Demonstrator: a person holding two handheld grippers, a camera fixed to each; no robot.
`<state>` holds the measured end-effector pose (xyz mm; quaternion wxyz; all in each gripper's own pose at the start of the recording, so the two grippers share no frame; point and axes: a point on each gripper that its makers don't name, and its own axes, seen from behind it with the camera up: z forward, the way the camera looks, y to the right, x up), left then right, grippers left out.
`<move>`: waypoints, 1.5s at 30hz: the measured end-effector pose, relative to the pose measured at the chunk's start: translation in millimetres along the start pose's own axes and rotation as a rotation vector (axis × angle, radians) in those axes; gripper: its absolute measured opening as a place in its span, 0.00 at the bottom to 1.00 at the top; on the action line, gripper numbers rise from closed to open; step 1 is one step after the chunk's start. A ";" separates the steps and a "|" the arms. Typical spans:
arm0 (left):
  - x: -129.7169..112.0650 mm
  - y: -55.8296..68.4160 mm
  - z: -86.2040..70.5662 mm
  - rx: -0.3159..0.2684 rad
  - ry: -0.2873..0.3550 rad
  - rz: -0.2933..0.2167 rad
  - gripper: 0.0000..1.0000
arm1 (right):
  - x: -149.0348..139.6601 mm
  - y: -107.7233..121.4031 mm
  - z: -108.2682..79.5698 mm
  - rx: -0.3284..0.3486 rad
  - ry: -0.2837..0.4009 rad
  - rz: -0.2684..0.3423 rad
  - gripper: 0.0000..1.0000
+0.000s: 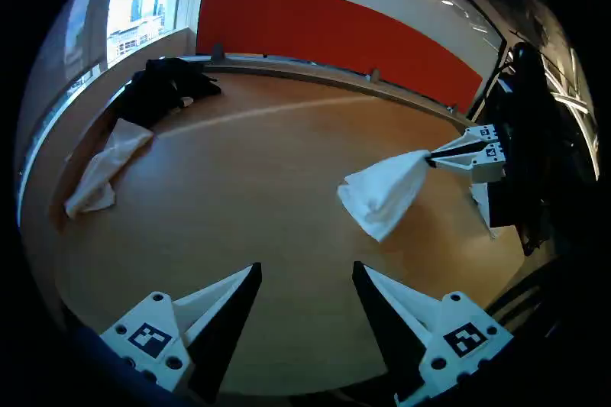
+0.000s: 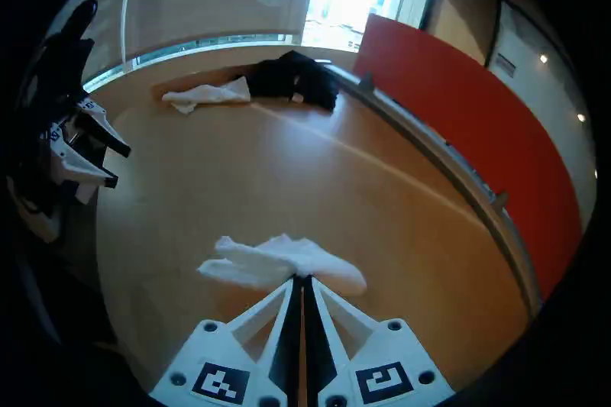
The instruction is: Fold towel
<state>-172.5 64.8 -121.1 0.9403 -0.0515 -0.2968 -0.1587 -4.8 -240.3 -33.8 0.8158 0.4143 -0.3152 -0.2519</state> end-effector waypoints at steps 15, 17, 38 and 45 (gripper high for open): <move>25.3 31.1 13.8 -0.053 0.027 0.049 0.88 | 37.9 48.6 -64.0 -0.091 0.064 -0.003 0.02; 27.9 35.6 16.2 -0.059 0.029 0.053 0.88 | 35.6 57.2 -71.0 -0.109 0.065 0.003 0.02; 39.6 63.9 34.1 -0.081 0.023 0.106 0.88 | -29.4 161.1 -159.1 -0.271 0.045 0.100 0.02; 40.2 75.4 40.4 -0.084 0.012 0.123 0.88 | -65.0 199.9 -188.3 -0.328 0.017 0.126 0.02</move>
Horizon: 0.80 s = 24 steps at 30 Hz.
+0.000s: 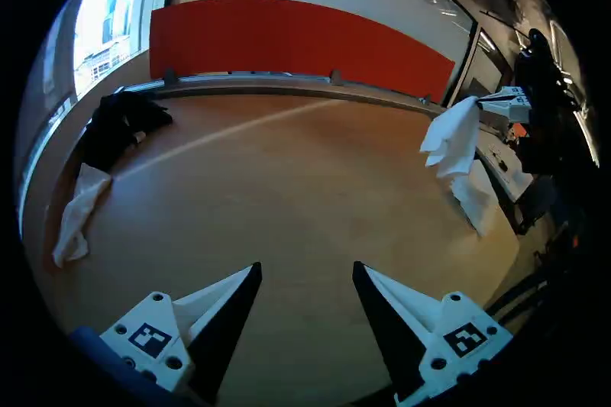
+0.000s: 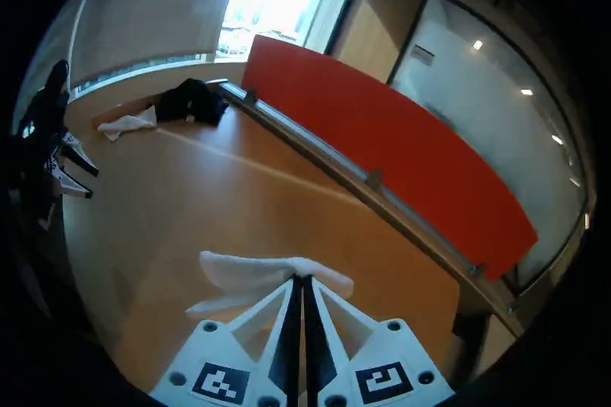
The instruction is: Fold towel
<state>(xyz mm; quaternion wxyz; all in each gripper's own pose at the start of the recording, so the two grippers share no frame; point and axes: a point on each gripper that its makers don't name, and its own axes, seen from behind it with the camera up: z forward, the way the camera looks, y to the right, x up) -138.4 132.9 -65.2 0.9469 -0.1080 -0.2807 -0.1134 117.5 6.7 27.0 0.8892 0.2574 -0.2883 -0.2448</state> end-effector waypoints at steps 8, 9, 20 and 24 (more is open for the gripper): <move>4.1 14.1 8.3 -0.008 -0.012 0.016 0.88 | -35.2 48.6 -13.6 -0.052 -0.034 0.031 0.02; 4.6 15.7 9.3 -0.008 -0.013 0.019 0.88 | -39.1 53.8 -15.0 -0.057 -0.039 0.034 0.02; 11.1 32.9 19.1 -0.021 -0.024 0.045 0.88 | -67.1 98.1 -32.0 -0.112 -0.071 0.048 0.02; 13.0 37.8 22.2 -0.026 -0.025 0.053 0.88 | -76.9 108.5 -37.6 -0.127 -0.084 0.056 0.02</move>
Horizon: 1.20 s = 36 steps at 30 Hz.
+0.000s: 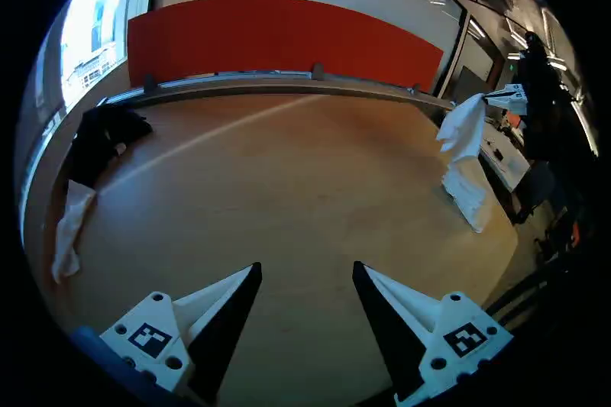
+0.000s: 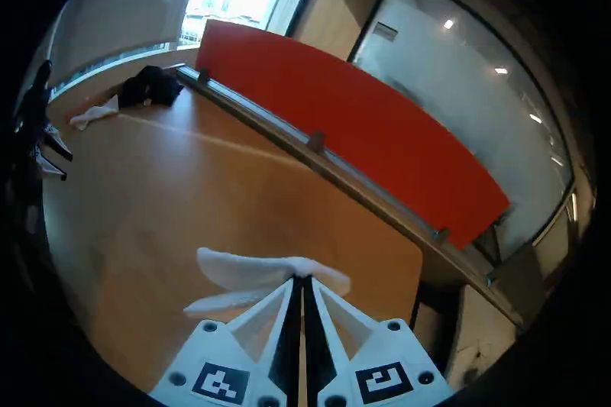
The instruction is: Fold towel
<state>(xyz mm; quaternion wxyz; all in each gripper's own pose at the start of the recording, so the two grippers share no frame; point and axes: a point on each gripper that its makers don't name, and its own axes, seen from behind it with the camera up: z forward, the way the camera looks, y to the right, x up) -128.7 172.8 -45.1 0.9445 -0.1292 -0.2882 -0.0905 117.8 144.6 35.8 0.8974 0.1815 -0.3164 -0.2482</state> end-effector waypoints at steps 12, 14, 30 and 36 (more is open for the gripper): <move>0.6 7.4 5.3 -0.010 -0.010 0.013 0.88 | -27.0 14.0 -9.0 -0.029 -0.035 0.020 0.02; 0.8 8.4 5.4 -0.012 -0.010 0.014 0.88 | -35.5 15.7 -12.0 -0.035 -0.047 0.024 0.02; -4.6 22.2 6.0 -0.039 -0.023 0.035 0.88 | -110.4 13.0 -43.0 -0.077 -0.128 0.095 0.02; -4.5 26.2 5.0 -0.044 -0.022 0.045 0.88 | -138.4 12.4 -48.7 -0.095 -0.163 0.105 0.02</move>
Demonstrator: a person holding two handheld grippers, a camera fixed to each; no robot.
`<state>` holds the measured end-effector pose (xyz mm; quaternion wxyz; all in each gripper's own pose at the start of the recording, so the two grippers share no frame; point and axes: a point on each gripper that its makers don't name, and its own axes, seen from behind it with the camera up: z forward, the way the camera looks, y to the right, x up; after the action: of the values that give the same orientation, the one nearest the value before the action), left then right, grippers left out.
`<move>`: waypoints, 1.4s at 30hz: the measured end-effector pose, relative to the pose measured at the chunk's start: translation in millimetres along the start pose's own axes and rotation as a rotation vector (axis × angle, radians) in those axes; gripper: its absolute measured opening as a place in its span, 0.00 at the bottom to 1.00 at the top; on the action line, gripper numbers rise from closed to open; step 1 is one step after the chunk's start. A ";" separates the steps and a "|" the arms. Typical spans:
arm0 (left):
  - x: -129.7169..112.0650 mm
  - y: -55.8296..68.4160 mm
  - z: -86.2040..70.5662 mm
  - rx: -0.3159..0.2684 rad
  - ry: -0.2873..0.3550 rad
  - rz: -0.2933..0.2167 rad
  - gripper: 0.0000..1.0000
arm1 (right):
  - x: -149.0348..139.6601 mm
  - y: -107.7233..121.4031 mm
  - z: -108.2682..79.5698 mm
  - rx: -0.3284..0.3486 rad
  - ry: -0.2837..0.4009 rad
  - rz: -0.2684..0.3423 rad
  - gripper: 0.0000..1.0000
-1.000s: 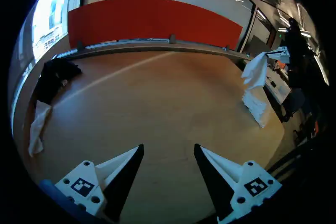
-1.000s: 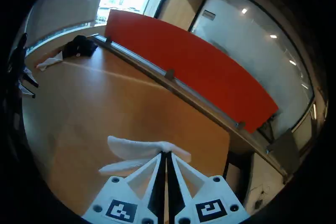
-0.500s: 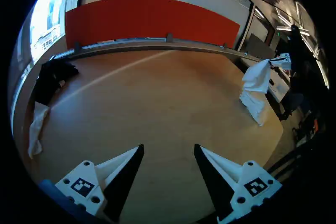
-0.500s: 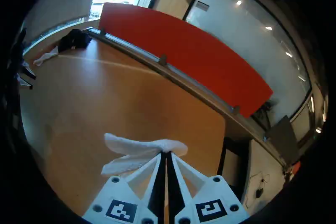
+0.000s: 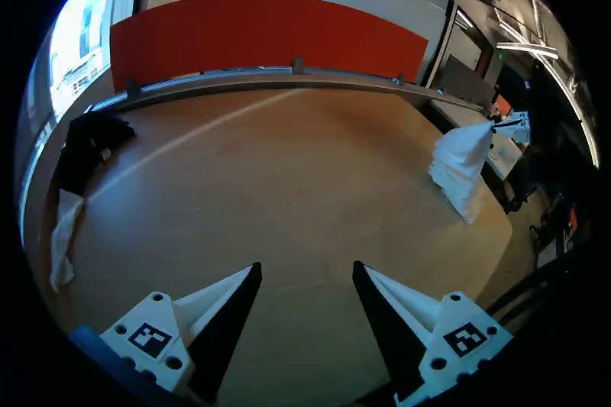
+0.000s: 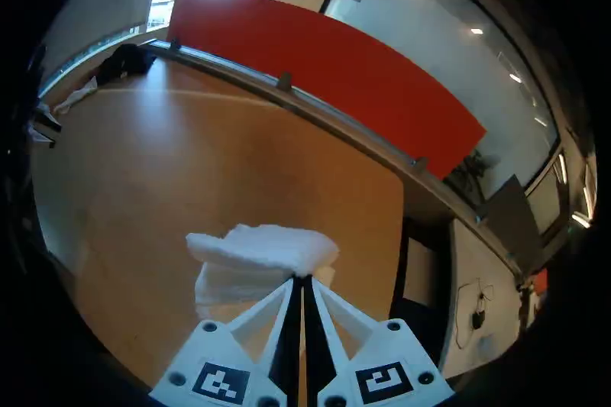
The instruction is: Fold towel
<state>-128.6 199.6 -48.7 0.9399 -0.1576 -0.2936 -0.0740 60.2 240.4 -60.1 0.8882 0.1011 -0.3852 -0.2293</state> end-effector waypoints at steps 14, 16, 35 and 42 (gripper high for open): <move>-6.4 1.0 -4.7 0.004 -0.010 0.012 0.88 | -74.7 4.8 9.3 -0.026 -0.099 0.079 0.02; -6.8 0.4 -5.2 0.006 -0.010 0.013 0.88 | -85.0 3.0 11.3 -0.025 -0.114 0.092 0.02; -5.9 -5.3 -9.1 0.031 -0.013 0.015 0.88 | -155.5 -25.7 47.8 0.003 -0.243 0.212 0.02; -7.2 -7.0 -9.3 0.036 -0.016 0.013 0.88 | -163.0 -32.0 57.1 0.006 -0.267 0.235 0.02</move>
<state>-131.2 190.2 -58.3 0.9407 -0.1431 -0.3014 -0.0611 -89.6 291.4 -136.5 0.8495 0.0269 -0.5096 -0.1340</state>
